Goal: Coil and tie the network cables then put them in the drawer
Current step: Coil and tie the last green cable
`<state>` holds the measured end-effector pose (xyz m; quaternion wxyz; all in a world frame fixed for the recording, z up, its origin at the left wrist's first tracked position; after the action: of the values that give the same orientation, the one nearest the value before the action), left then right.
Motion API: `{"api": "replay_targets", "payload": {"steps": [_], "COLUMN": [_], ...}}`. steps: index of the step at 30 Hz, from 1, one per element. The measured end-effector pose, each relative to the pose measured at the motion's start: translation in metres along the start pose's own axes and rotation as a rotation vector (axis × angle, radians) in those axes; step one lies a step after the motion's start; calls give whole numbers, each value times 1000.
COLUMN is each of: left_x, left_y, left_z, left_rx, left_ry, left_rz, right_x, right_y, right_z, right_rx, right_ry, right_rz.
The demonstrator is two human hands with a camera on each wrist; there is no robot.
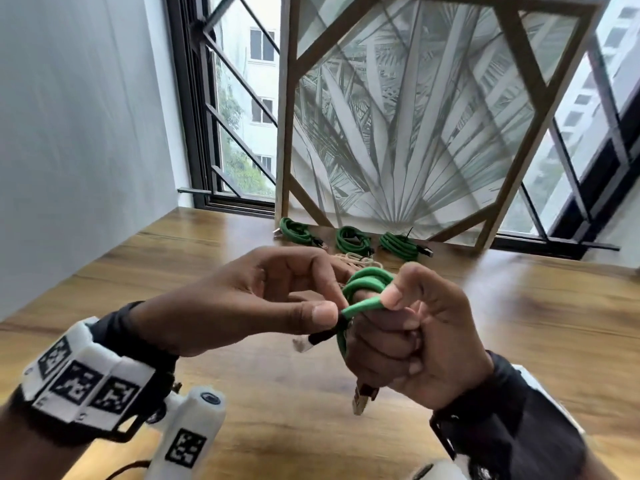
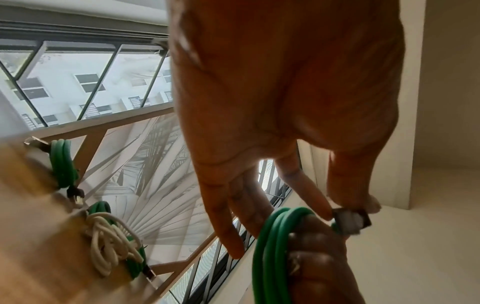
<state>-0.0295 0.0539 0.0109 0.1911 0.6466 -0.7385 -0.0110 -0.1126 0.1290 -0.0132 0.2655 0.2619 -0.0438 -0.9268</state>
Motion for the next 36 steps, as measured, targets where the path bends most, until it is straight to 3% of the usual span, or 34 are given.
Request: {"api": "replay_targets", "payload": {"steps": [7, 12, 17, 26, 31, 36], "left_x": [1, 5, -1, -11, -15, -10], "left_y": [6, 6, 7, 12, 12, 8], "left_z": [24, 27, 27, 25, 19, 9], "left_rx": [36, 38, 50, 16, -51, -135], "left_ry": [-178, -182, -176, -139, -116, -46], "left_rz": [-43, -132, -115, -143, -164, -278], "right_x": [1, 2, 3, 3, -1, -2], "right_y": [3, 4, -3, -13, -7, -8], "right_z": [-4, 4, 9, 17, 15, 15], "right_rx": [43, 5, -73, -116, -128, -98], "right_ry": [225, 185, 123, -194, -155, -207], "right_rz": [-27, -94, -150, -358, -248, -295]}}
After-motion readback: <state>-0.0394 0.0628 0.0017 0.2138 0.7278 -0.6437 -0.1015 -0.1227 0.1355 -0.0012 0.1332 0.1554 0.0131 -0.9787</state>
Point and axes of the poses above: each hand's wrist, its own y-axis towards the middle knuckle, its own x-axis out of the back of the hand, z = x × y, the point moved 7 cm from there along y, towards the middle knuckle, and after that the axes turned 15 degrees about z, right-handed, at the moved point
